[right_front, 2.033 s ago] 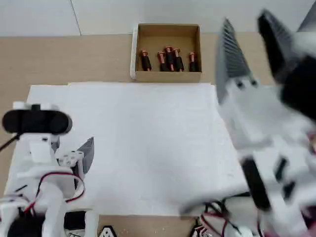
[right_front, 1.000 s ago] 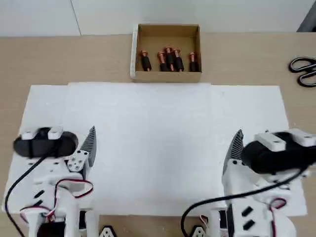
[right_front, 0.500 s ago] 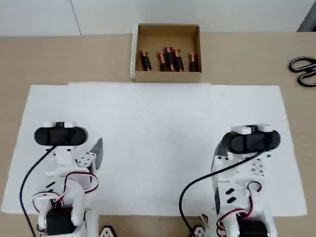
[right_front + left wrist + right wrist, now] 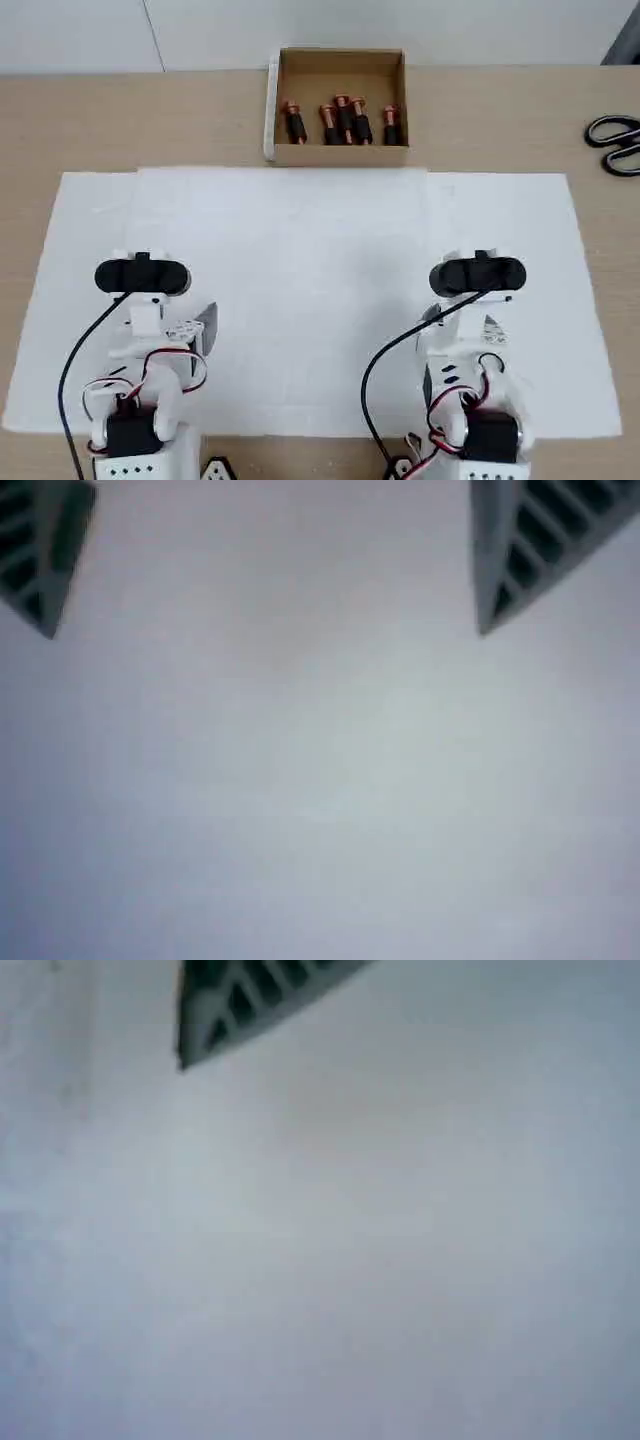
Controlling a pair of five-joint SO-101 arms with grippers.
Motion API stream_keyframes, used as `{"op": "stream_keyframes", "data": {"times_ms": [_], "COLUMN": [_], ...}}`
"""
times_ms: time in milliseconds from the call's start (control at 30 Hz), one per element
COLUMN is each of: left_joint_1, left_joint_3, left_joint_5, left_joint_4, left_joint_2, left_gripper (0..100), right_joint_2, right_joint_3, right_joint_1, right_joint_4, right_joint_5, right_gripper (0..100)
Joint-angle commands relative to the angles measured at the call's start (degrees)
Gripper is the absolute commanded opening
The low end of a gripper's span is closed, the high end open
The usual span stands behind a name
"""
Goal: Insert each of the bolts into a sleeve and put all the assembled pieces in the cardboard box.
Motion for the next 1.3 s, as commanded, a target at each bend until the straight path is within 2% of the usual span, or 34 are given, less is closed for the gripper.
{"op": "stream_keyframes", "data": {"times_ms": [0, 233, 1267], "left_joint_1": [-0.1, -0.1, -0.1], "left_joint_3": [-0.1, -0.1, -0.1], "left_joint_5": [0.3, 0.3, 0.3], "left_joint_4": [-1.4, -1.4, -1.4], "left_joint_2": [-0.5, -0.5, -0.5], "left_gripper": [26, 26, 26], "right_joint_2": [-0.3, -0.3, -0.3], "right_joint_3": [2.4, 7.5, 7.6], "right_joint_1": [0.1, 0.0, 0.1], "right_joint_4": [-1.2, -4.3, -4.6], "right_joint_5": [-0.5, -0.4, -0.6], "right_gripper": [18.5, 18.5, 18.5]}}
